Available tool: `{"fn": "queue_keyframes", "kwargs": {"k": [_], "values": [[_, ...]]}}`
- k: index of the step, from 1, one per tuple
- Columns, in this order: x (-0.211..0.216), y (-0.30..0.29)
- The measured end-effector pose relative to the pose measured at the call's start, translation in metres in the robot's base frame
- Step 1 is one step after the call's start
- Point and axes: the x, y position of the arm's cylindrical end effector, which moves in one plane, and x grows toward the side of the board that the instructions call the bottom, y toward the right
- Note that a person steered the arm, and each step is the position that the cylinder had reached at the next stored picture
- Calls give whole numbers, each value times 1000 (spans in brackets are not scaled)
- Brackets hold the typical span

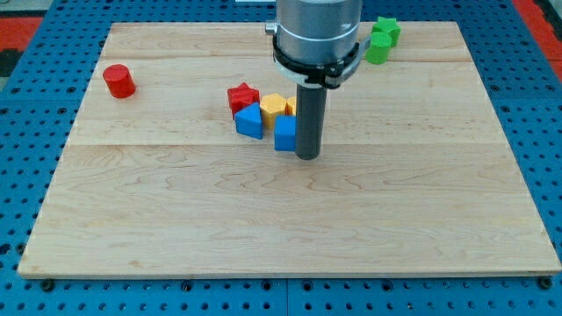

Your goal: Slide the green circle towards the top center of the board

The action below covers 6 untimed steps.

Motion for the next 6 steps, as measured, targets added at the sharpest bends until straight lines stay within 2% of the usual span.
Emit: {"fn": "queue_keyframes", "kwargs": {"k": [1,2,3,4,5,6], "values": [[5,-40],[34,1],[-3,140],[-78,232],[-162,224],[-194,190]]}}
